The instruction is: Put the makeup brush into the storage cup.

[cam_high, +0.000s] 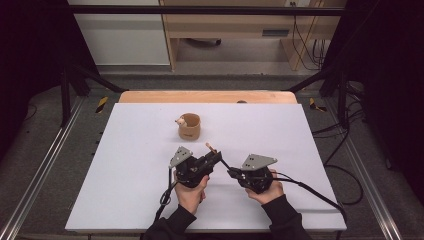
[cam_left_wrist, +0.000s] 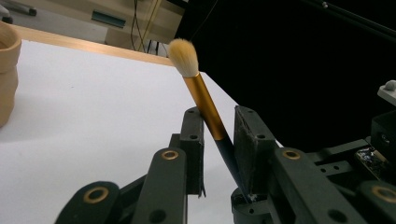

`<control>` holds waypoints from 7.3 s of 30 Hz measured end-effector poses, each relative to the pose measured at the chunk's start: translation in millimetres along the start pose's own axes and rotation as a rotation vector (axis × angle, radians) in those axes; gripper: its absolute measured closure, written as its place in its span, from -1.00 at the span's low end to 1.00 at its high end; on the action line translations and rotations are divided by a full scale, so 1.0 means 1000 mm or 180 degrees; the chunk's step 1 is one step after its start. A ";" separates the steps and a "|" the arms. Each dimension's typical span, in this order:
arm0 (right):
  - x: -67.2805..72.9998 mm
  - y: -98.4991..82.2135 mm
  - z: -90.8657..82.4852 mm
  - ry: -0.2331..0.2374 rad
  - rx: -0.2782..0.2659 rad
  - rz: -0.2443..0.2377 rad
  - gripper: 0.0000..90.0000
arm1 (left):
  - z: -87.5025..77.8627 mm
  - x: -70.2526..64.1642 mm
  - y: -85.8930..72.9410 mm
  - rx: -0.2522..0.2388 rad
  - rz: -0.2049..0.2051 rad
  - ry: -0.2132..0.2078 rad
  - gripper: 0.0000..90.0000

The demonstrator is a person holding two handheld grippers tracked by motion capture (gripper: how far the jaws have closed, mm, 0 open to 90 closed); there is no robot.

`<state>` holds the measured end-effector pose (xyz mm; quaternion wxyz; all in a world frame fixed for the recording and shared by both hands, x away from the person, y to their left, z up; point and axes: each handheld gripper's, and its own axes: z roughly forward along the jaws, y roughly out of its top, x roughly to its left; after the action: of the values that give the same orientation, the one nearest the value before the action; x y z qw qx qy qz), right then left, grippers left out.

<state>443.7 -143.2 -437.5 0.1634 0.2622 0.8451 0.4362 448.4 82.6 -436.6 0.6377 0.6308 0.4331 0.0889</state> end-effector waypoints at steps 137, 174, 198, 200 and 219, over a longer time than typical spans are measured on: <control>-0.044 -0.027 -0.058 -0.0848 -0.0439 0.0785 -0.81 | -0.029 0.053 0.140 0.0210 0.1005 0.0667 0.85; -0.044 -0.026 -0.058 -0.0850 -0.0450 0.0785 -0.82 | 0.028 0.076 0.164 0.0206 0.1033 0.0924 0.85; -0.044 -0.027 -0.058 -0.0843 -0.0445 0.0767 -0.82 | 0.047 0.093 0.149 0.0377 0.1049 0.1013 0.85; -0.044 -0.027 -0.058 -0.0845 -0.0441 0.0761 -0.82 | 0.048 0.095 0.147 0.0399 0.1049 0.1023 0.85; -0.044 -0.027 -0.056 -0.0843 -0.0427 0.0754 -0.82 | 0.054 0.103 0.127 0.0531 0.1060 0.1019 0.85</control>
<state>442.6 -218.4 -425.7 0.2378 0.4036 0.7485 0.4694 601.6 135.4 -379.7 0.4832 0.7218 0.4246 0.2555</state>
